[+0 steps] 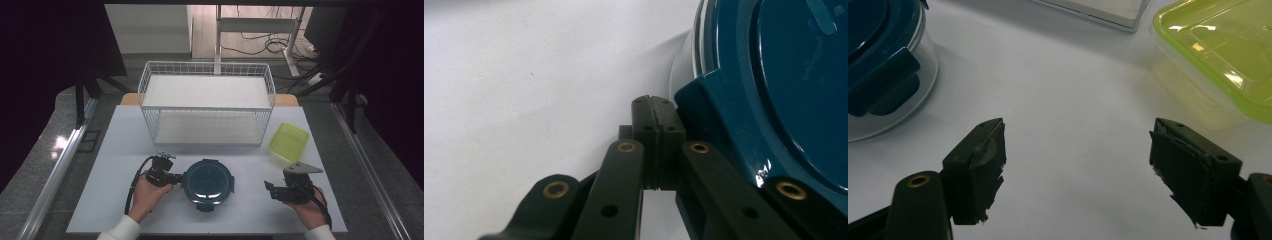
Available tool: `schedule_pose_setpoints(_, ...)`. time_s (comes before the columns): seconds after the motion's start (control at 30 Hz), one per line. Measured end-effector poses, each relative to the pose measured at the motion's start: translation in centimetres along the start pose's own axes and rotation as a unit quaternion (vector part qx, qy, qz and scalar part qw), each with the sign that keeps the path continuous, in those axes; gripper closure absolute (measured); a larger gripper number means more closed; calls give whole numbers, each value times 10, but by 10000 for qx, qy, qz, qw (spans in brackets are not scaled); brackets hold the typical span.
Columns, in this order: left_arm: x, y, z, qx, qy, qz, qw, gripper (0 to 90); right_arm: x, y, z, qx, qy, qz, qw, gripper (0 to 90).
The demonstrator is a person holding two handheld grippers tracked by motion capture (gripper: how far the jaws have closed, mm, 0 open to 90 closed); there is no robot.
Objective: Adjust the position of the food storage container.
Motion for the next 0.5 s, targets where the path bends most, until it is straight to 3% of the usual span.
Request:
schedule_pose_setpoints(0.4, -6, 4, -2, 23, -82, 119, 9999, 900, 1, 0, 0, 6, 19, -3, 10000, 221)
schedule_pose_setpoints(0.5, -3, 3, -5, -94, 75, 6, 9999, 900, 3, 0, -2, 4, 93, 18, 10000, 222)
Point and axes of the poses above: each handheld gripper's, and its own axes: z roughly forward along the jaws, x roughly out of its top, y roughly to its right, the point moved 9 cm from there along z, roughly forward along the jaws, and after that the axes turned 5 degrees about -y, right-handed, at the moved point
